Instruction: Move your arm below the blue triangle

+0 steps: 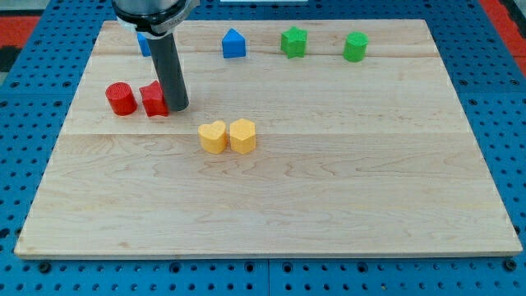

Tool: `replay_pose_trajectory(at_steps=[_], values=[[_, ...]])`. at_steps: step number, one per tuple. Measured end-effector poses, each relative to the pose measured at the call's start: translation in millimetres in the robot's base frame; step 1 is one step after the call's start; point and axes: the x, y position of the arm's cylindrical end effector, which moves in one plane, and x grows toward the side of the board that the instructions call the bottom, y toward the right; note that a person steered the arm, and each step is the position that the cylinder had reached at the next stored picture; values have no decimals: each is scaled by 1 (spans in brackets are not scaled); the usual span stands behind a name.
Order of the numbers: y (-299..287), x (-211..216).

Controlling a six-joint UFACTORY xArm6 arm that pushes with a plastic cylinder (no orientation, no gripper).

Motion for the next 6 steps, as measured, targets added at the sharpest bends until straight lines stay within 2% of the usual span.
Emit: replay_pose_trajectory(at_steps=[1,2,4,6], values=[[0,-6],[8,-58],[96,-62],[103,-92]])
